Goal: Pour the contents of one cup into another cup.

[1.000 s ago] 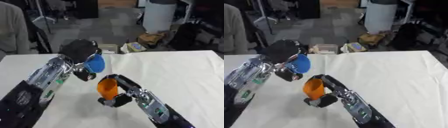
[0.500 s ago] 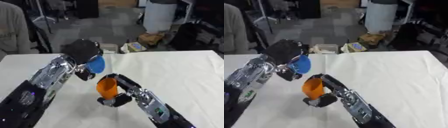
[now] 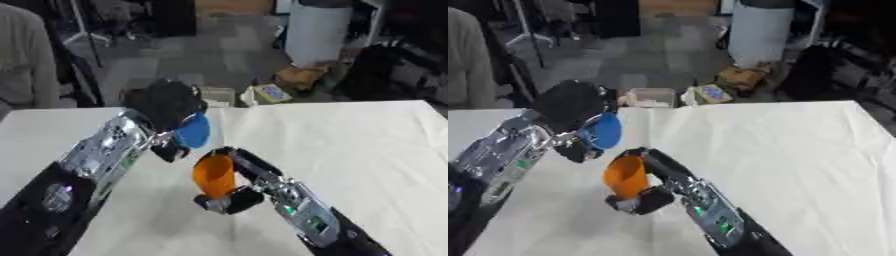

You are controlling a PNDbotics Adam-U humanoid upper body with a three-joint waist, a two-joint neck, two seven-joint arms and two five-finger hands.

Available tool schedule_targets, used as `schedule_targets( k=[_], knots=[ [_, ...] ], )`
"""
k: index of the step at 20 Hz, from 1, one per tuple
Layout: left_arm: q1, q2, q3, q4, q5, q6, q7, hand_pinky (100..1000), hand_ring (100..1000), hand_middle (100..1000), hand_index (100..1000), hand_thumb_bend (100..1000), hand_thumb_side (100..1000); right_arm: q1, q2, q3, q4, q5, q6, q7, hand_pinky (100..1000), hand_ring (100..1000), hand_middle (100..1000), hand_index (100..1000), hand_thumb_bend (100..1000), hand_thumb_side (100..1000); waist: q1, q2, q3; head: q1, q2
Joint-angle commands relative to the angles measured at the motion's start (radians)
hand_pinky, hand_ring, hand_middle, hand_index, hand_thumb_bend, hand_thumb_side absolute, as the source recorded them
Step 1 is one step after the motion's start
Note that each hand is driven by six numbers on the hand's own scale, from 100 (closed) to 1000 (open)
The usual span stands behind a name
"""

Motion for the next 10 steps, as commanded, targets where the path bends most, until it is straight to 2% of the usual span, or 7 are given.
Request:
schedule_targets(
  k=[1,10],
  knots=[
    [-0.015,0.014,0.0,-0.027,-0.011,-0.013,-0.007,147,194,173,614,154,122,-0.016,-0.014,-0.004,-0.02,-0.007,0.003,-0.006,362,318,324,708,228,100,0.002,-0.014,0.0,0.0,-0.004],
    [-0.009,0.022,-0.012,-0.052,-0.008,-0.029,-0.038,153,192,170,616,144,136,-0.015,-0.017,-0.003,-0.019,-0.009,0.005,-0.008,360,318,324,708,223,100,0.004,-0.016,0.003,-0.006,0.0]
  ],
)
